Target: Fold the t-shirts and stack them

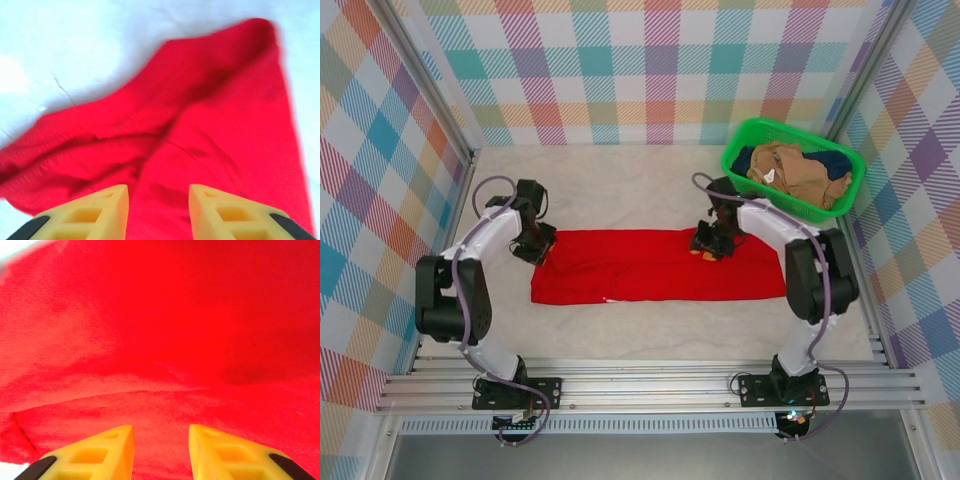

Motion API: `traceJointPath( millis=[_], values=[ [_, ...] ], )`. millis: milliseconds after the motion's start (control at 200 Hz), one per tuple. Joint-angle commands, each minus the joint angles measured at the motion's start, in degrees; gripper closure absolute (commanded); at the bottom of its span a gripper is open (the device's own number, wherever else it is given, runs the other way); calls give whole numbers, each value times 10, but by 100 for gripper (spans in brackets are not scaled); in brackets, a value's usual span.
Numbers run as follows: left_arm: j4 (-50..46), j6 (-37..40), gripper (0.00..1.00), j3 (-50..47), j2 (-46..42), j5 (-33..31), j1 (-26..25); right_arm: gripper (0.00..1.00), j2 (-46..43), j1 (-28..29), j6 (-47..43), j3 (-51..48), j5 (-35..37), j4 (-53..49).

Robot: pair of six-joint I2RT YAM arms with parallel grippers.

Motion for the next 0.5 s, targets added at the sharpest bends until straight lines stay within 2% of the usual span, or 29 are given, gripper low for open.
traceJointPath(
  millis=[0,155,325,495],
  values=[
    [11,-25,69,16,-12,27,-45,66,-28,-40,-14,-23,-10,22],
    [115,-73,75,13,56,72,-76,68,-3,-101,-22,-25,-33,38],
    [115,-59,80,-15,110,63,-75,69,45,-153,-38,-7,23,0],
    [115,-44,80,-100,82,49,-60,70,92,-181,-58,4,57,-37]
  ],
)
